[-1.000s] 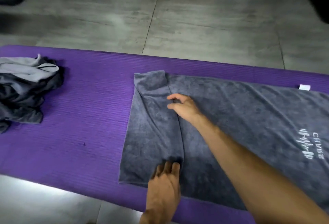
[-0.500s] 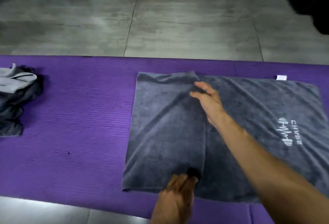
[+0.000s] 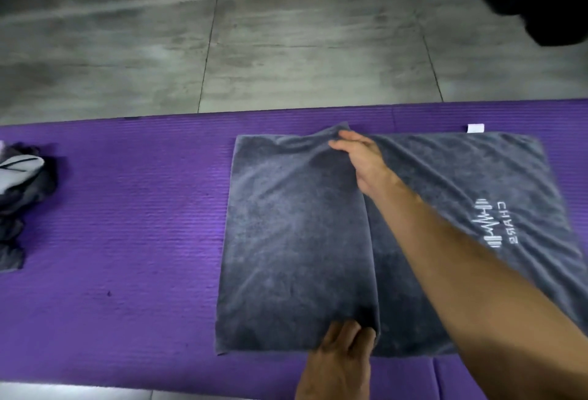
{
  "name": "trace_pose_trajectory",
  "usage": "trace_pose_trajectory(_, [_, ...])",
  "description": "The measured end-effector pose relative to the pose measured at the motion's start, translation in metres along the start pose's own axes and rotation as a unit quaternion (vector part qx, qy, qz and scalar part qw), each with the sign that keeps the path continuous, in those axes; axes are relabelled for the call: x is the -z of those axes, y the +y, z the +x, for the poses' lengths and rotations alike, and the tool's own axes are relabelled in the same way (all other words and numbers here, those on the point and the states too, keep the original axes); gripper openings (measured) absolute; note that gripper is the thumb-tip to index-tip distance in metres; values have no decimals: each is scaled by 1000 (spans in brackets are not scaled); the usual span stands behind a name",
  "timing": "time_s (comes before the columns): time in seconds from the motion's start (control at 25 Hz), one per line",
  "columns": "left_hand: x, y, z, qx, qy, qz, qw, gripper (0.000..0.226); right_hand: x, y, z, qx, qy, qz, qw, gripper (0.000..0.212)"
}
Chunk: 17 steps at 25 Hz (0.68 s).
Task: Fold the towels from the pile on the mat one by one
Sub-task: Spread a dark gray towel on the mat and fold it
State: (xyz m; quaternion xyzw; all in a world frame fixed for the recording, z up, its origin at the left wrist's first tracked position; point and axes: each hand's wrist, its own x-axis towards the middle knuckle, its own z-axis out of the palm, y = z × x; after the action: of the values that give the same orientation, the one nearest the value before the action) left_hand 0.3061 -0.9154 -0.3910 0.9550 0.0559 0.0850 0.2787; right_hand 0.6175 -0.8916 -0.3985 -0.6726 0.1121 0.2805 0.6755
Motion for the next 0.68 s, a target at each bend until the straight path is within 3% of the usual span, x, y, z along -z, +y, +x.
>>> trace_pose_trajectory(0.2, [-14, 13, 14, 49, -13, -71, 996, 19, 47, -3, 5, 49, 32, 57, 997, 45])
trace_pose_trajectory(0.28, [-16, 18, 21, 66, -40, -71, 994, 19, 57, -3, 8, 62, 42, -34, 997, 49])
trace_pose_trajectory(0.32, [-15, 17, 24, 67, -47, -59, 995, 22, 57, -2, 4, 84, 64, -140, 984, 52])
trace_pose_trajectory(0.4, [-4, 2, 20, 68, -42, -48, 996, 21, 43, 9, -15, 199, 102, -367, 903, 56])
trace_pose_trajectory(0.44, [3, -10, 15, 77, -22, -45, 996, 18, 31, 20, -30, 274, 97, -432, 854, 57])
trace_pose_trajectory(0.52, [11, -45, -3, 131, 16, -13, 991, 19, 0, 52, -66, 374, 18, -486, 790, 57])
trace_pose_trajectory(0.6, [29, -94, -26, 212, 42, 29, 976, 24, -34, 93, -97, 406, -81, -533, 738, 54])
trace_pose_trajectory(0.68, [41, -126, -51, 232, 42, 73, 969, 36, -64, 125, -112, 393, -127, -594, 690, 55])
